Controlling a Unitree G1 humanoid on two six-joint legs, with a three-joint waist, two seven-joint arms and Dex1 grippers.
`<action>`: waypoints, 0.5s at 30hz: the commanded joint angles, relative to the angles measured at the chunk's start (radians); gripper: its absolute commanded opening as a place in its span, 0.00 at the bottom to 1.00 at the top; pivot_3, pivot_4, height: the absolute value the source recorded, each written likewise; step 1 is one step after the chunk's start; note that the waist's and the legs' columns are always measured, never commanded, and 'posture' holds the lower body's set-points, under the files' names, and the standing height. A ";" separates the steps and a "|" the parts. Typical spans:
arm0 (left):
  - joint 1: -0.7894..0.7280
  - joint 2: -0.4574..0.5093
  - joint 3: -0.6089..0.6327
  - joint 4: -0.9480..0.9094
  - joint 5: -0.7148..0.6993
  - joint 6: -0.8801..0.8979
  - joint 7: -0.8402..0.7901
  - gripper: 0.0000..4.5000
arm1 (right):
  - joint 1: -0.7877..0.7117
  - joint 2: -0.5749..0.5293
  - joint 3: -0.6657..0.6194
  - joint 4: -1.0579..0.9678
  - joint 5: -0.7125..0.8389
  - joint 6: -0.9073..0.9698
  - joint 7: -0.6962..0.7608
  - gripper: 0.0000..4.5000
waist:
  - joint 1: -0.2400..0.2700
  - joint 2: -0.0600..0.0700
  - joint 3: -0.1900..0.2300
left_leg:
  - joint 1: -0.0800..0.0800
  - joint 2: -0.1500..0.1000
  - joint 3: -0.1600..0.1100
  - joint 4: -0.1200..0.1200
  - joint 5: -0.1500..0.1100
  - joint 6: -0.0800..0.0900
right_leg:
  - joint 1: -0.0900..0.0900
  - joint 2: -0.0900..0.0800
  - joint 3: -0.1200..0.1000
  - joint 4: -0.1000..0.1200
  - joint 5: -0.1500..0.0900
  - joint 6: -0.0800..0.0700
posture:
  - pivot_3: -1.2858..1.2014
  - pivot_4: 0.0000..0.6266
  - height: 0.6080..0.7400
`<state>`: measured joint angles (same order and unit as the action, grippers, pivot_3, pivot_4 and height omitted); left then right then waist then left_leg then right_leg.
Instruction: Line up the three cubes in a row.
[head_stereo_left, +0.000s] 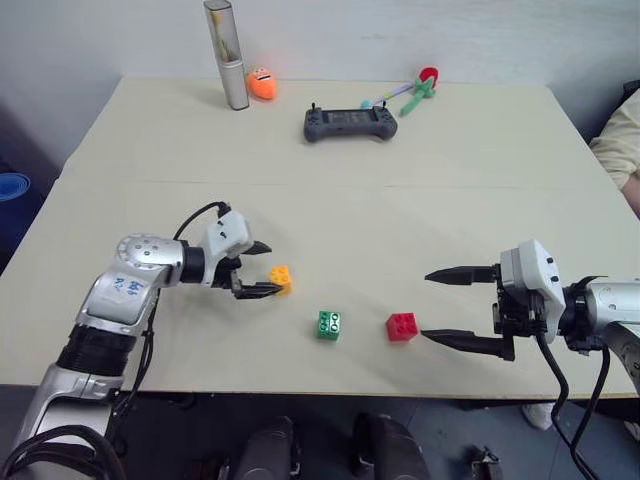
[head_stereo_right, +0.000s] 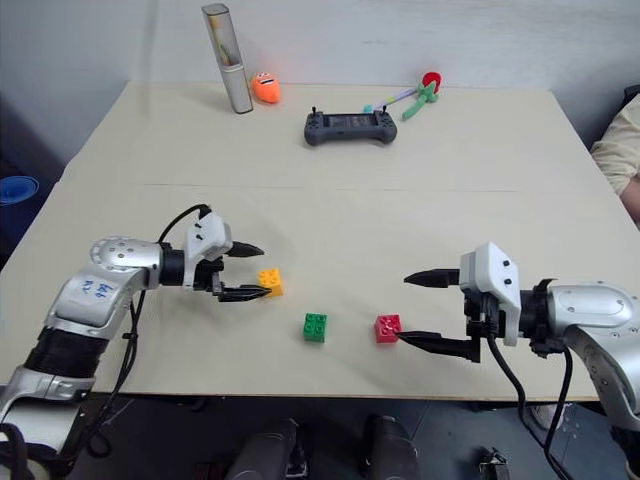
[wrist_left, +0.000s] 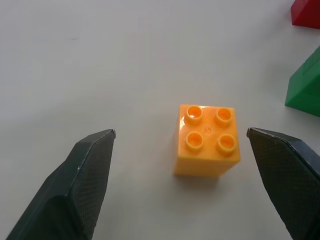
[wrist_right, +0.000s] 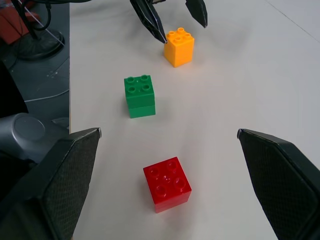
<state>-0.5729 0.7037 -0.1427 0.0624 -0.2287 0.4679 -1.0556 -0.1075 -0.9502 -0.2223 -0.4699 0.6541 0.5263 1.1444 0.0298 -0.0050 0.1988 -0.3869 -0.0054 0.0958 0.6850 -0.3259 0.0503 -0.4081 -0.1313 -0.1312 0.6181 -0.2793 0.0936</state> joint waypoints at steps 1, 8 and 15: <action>-0.022 -0.015 -0.017 -0.006 0.001 0.004 -0.014 0.98 | 0.004 -0.002 -0.028 -0.031 0.005 -0.014 -0.014 1.00 | -0.002 0.000 0.000 | 0.000 0.000 0.000 0.000 0.000 0.000 | 0.000 0.000 0.000 0.000 0.000 0.000 | 0.52 0.24 1.00; -0.020 -0.029 -0.046 0.013 0.020 0.003 -0.021 0.72 | 0.000 0.002 -0.013 -0.036 0.003 -0.016 -0.030 1.00 | -0.003 0.000 0.000 | 0.000 0.000 0.000 0.000 0.000 0.000 | 0.000 0.000 0.000 0.000 0.000 0.000 | 0.52 0.24 1.00; 0.013 -0.009 -0.048 -0.014 0.008 -0.002 -0.068 0.34 | 0.008 -0.003 -0.010 -0.040 0.002 -0.021 -0.021 1.00 | -0.003 0.000 0.000 | 0.000 0.000 0.000 0.000 0.000 0.000 | 0.000 0.000 0.000 0.000 0.000 0.000 | 0.52 0.24 1.00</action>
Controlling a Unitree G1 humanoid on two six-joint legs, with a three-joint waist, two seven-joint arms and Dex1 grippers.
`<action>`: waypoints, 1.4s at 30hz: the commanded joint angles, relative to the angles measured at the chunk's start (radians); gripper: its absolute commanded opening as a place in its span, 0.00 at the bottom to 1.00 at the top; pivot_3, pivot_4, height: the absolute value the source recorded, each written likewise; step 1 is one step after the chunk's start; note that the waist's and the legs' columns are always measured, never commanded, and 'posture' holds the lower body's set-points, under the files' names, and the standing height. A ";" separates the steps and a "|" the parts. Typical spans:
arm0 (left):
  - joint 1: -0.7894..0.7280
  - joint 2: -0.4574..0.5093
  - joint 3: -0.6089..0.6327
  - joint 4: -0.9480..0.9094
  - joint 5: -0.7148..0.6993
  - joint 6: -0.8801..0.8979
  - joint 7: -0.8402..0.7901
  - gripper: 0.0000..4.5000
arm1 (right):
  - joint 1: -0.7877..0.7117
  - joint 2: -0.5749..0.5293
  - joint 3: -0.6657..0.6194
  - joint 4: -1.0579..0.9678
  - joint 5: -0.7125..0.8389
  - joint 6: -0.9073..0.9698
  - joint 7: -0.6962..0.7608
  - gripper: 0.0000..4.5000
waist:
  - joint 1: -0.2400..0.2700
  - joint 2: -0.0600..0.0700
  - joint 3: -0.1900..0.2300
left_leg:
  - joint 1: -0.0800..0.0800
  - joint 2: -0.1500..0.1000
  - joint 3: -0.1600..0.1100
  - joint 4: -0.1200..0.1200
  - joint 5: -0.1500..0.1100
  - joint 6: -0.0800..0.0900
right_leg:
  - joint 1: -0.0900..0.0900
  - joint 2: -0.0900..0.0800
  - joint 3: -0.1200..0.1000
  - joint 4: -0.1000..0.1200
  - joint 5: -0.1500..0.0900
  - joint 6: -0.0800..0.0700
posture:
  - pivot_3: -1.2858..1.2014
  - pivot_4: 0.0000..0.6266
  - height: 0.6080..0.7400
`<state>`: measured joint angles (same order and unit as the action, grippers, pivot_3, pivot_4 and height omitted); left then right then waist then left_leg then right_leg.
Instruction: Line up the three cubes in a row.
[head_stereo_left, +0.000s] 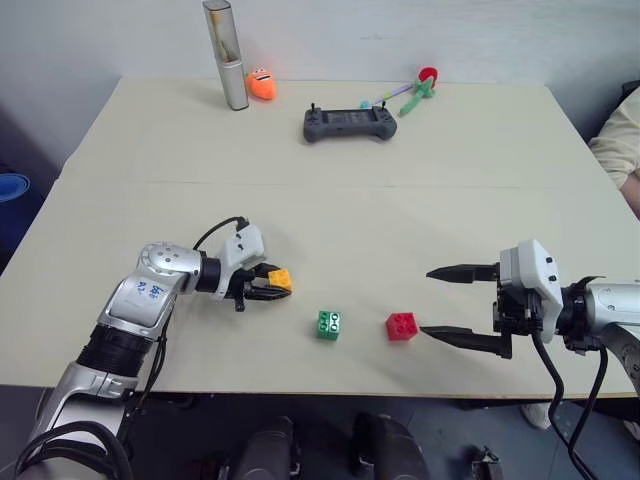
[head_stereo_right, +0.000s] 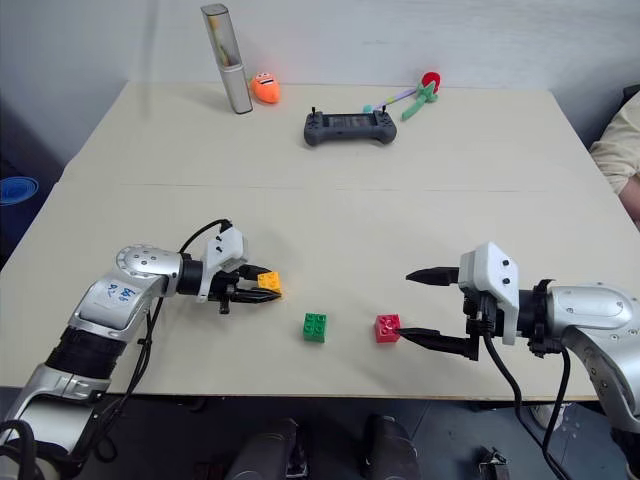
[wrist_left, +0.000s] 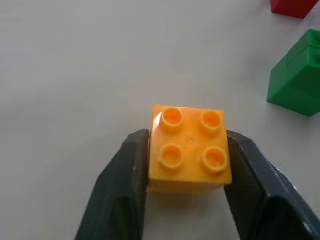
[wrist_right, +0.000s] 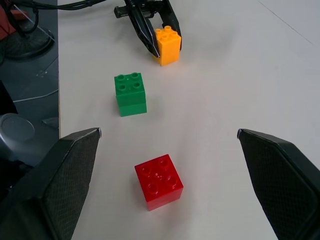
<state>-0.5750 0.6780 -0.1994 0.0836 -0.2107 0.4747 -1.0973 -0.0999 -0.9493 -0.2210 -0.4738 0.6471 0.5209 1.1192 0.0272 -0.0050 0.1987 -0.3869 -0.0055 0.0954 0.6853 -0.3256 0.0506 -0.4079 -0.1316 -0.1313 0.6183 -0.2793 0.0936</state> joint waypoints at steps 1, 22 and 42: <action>0.023 0.029 0.011 -0.045 -0.019 -0.018 -0.052 0.34 | -0.001 -0.004 -0.010 -0.036 0.010 -0.016 0.006 1.00 | -0.001 0.000 0.000 | 0.000 0.000 0.000 0.000 0.000 0.000 | 0.000 0.000 0.000 0.000 0.000 0.000 | 0.52 0.24 1.00; 0.133 0.182 0.095 0.064 -0.003 -0.438 -0.232 0.34 | 0.095 -0.030 -0.006 0.021 -0.057 -0.114 0.115 1.00 | 0.001 0.000 0.000 | 0.000 0.001 0.000 0.000 -0.001 0.000 | 0.000 -0.003 0.000 0.000 0.000 0.000 | 0.52 0.24 1.00; 0.112 0.136 0.064 0.107 0.003 -0.393 -0.277 0.50 | 0.125 -0.034 -0.002 0.021 -0.081 -0.135 0.104 1.00 | -0.001 0.000 0.000 | 0.000 0.000 0.000 0.000 -0.001 0.000 | 0.000 -0.001 0.000 0.000 0.000 0.000 | 0.52 0.24 1.00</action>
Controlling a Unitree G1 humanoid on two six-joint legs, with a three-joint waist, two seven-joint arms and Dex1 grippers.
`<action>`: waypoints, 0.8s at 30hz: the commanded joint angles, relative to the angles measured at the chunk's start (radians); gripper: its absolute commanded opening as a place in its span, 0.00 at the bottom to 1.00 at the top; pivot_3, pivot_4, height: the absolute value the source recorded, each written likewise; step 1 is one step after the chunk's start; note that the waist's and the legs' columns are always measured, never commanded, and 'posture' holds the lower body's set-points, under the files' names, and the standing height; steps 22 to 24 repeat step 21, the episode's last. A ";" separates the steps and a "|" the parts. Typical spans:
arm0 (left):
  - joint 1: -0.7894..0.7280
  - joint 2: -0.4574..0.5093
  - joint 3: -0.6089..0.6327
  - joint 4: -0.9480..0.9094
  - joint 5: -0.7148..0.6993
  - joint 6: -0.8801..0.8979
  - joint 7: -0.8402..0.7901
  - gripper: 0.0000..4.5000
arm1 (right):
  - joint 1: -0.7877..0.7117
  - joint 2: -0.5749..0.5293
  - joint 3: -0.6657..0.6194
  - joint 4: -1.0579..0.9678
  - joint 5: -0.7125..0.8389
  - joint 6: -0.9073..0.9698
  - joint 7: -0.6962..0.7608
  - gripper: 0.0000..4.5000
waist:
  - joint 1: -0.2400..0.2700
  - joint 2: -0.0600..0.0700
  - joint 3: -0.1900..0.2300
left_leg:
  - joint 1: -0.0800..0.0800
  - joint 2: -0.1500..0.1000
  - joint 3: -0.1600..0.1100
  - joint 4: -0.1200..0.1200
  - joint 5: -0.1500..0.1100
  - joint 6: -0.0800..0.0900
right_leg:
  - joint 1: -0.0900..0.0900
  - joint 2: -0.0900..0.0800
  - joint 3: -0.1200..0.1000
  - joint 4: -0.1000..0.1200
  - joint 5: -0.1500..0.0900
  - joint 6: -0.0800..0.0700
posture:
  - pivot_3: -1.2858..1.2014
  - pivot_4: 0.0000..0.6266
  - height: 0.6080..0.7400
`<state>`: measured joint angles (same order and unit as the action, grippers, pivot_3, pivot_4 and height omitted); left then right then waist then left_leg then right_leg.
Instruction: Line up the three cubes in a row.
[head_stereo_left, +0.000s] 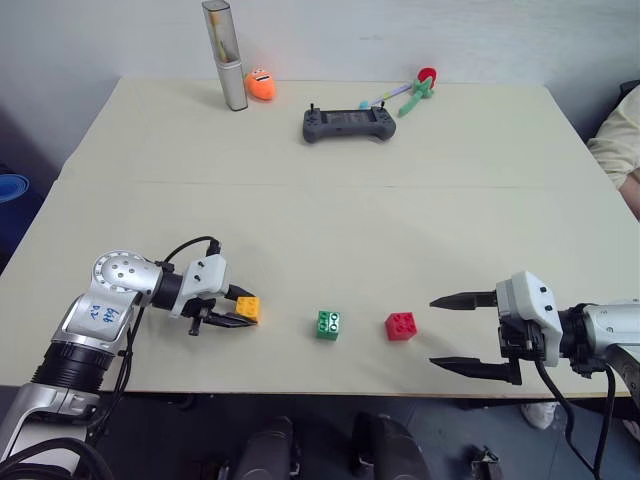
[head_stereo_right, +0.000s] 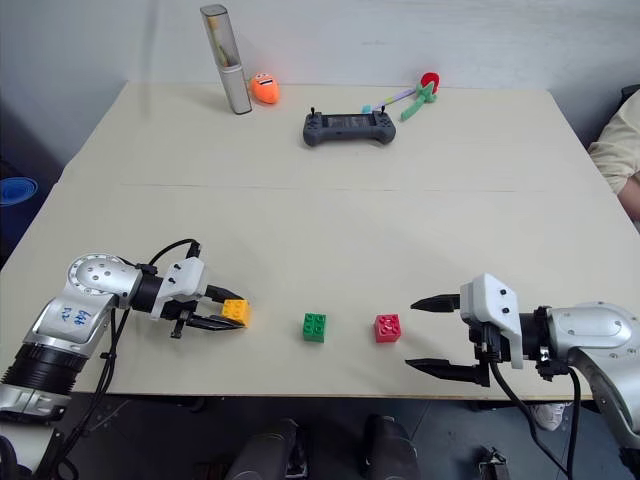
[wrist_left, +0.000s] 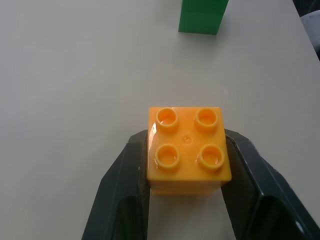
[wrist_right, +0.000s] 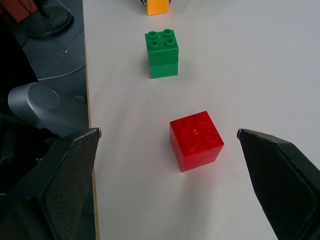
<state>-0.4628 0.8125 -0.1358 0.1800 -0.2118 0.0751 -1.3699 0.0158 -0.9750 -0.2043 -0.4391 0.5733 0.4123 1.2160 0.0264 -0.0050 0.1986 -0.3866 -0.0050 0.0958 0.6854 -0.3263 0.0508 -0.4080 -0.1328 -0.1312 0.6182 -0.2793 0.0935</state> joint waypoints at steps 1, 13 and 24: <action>0.006 0.008 0.004 0.006 -0.002 0.015 -0.012 0.55 | 0.014 -0.008 -0.020 -0.011 -0.010 -0.029 0.009 1.00 | 0.000 0.000 0.000 | 0.000 0.000 0.000 0.000 0.000 0.000 | 0.000 0.000 0.000 0.000 0.000 0.000 | 0.52 0.24 1.00; 0.145 0.281 0.236 -0.126 -0.167 0.217 -0.135 0.99 | 0.099 -0.081 -0.245 0.175 0.008 -0.063 0.146 1.00 | -0.003 0.000 0.000 | 0.000 0.001 0.000 0.000 0.000 0.000 | 0.000 -0.001 0.000 -0.001 0.000 0.000 | 0.52 0.24 1.00; 0.263 0.419 0.440 -0.149 -0.254 0.292 -0.158 0.99 | 0.180 -0.135 -0.357 0.284 0.019 -0.067 0.301 1.00 | -0.003 0.000 0.000 | 0.001 0.001 -0.001 -0.001 -0.001 0.000 | 0.001 -0.002 0.001 -0.002 0.000 0.000 | 0.52 0.24 1.00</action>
